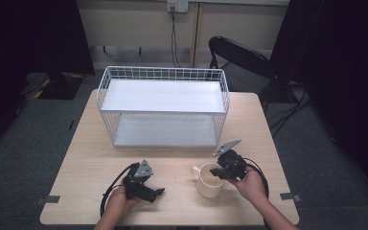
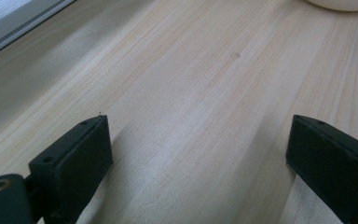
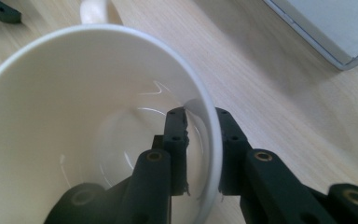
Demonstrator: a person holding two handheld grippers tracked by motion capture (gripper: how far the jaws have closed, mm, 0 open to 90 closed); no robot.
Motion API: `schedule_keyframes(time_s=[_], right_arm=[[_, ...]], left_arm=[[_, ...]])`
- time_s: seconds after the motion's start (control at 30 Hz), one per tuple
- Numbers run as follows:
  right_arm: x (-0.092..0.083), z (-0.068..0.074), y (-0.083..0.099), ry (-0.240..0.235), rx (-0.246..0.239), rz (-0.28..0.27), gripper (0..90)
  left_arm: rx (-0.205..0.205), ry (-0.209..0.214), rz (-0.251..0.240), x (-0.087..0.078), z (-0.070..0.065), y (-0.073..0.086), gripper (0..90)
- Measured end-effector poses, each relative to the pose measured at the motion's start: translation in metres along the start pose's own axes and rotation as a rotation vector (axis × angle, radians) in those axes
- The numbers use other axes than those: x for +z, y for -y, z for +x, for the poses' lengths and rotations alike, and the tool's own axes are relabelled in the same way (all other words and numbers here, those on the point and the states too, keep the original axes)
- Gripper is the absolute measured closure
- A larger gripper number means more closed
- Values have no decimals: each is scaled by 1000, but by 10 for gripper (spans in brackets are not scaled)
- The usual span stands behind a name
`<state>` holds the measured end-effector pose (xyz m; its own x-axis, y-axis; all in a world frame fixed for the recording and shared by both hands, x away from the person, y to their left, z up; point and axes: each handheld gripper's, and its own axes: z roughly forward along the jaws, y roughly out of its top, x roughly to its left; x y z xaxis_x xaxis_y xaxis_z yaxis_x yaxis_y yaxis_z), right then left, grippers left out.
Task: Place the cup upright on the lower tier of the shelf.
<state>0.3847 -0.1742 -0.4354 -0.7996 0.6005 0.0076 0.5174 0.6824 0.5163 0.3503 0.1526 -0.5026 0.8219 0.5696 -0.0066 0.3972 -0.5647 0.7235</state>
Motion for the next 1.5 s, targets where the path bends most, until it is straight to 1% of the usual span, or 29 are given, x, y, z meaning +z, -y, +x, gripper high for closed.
schedule_keyframes(time_s=[0.07, 0.13, 0.2, 0.27, 0.4, 0.47, 0.57, 0.67, 1.1, 1.23, 1.3, 1.5], right_arm=[[0, 2, -1, 27, -29, 16, 808], [-1, -1, -1, 12, -13, 21, 818], [-2, -3, 0, 8, -12, 16, 829], [-4, -3, 1, 16, -7, 2, 831], [-3, -3, 2, 13, 13, -19, 833], [-3, -3, 2, 29, 13, -35, 835], [-2, -3, 0, 36, 26, -53, 837], [-1, -4, -5, 41, 48, -77, 837], [5, -9, -26, 103, 109, -128, 838], [7, -10, -32, 130, 113, -142, 838], [7, -11, -35, 127, 122, -147, 838], [7, -14, -43, 149, 138, -162, 838]], left_arm=[[0, 0, 0, 0, 0, 0, 64], [0, -1, 0, 0, 0, 0, 64], [0, -1, 0, 0, 0, 0, 64], [2, -1, 0, 0, 0, 0, 64], [2, -3, 0, 0, 0, -1, 63], [1, -3, 0, 1, 0, -1, 63], [0, -3, -1, 1, 0, -1, 63], [0, -3, -1, 1, 0, -1, 63], [0, -3, -1, 1, 0, -1, 63], [-1, -3, -1, 1, 0, -1, 63], [-1, -3, -1, 1, 0, -1, 63], [-1, -3, -1, 1, 0, -1, 63]])
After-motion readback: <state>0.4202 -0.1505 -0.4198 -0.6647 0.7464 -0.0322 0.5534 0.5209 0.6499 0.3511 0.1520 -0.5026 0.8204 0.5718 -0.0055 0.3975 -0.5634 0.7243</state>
